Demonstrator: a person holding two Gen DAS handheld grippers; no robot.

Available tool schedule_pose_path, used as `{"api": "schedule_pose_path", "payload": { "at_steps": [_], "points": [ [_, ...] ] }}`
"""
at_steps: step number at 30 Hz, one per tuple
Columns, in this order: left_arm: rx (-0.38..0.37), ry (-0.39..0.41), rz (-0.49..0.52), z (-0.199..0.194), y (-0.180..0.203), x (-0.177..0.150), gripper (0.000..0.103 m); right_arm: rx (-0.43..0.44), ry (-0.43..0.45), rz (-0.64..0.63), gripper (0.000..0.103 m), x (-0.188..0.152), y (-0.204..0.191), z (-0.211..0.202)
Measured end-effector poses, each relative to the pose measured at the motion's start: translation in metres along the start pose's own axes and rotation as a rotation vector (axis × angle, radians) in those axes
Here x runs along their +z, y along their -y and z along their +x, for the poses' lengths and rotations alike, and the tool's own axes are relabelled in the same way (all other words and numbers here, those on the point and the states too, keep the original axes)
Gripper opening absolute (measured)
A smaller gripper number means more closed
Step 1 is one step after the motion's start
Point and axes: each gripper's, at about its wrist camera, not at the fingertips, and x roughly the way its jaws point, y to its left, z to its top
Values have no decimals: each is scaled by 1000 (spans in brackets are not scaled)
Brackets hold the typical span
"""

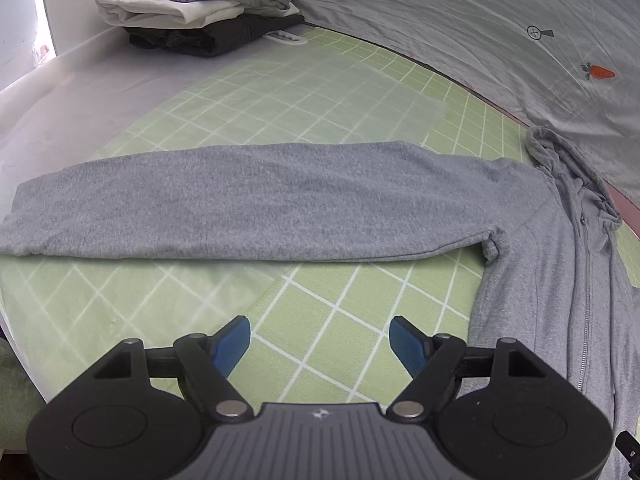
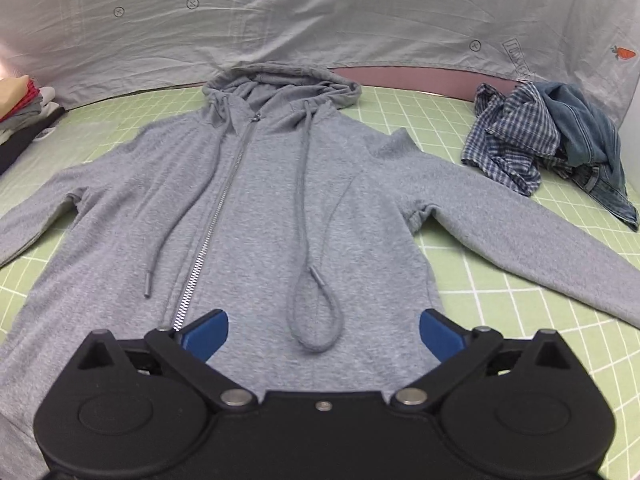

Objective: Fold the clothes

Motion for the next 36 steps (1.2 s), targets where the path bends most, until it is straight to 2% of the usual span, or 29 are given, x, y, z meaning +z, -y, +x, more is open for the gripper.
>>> {"api": "schedule_pose_path", "payload": {
  "at_steps": [10,18,24,29,34,36],
  "points": [
    [53,21,-97,12,-69,20,78,-42,-92,43,103,-16,-39,23],
    [109,41,-159,25,-122,34,82,-69,-101,108,103,-15,-45,29],
    [148,52,-160,33,-137,41,84,-74,-114,157,103,-14,-46,31],
    [159,54,-149,38,-140,46,92,-82,-114,177,103,-14,-46,31],
    [202,55,-88,42,-127,43,90,-89,-117,188,103,-13,-47,32],
    [224,70,-69,43,-124,42,85,-90,-117,190,103,-13,-47,32]
  ]
}}
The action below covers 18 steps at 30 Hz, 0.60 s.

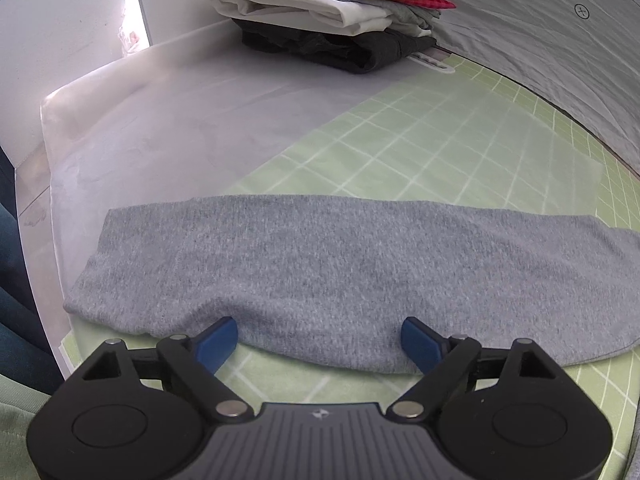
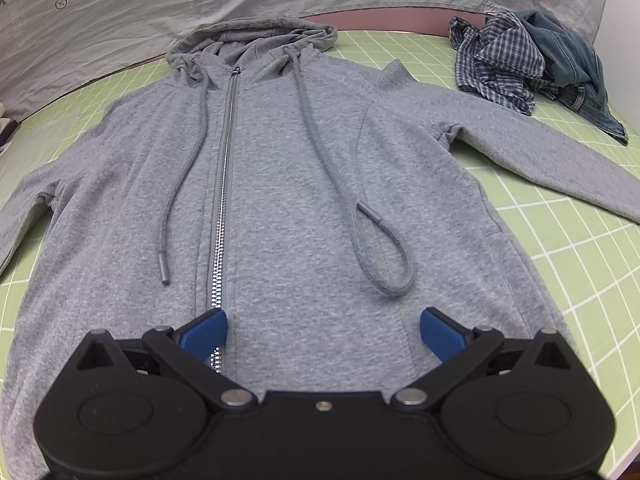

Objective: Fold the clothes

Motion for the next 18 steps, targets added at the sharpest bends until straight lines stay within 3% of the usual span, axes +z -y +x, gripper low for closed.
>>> {"api": "schedule_pose_path", "payload": {
  "at_steps": [3,5,7,11,15,18],
  "points": [
    [18,27,-19,-1,-1,4,59,-1,-1,2,103,0,0,0],
    [15,32,-33,-1,-1,10,25,-2,-1,3,103,0,0,0],
    [-25,21,-65,2,0,16,10,-1,0,2,103,0,0,0],
    [-122,44,-75,-5,17,22,9,1,0,1,103,0,1,1],
    [-273,61,11,-26,57,23,9,3,2,3,103,0,2,1],
    [-421,32,133,-38,92,16,9,5,3,3,103,0,2,2]
  ]
}}
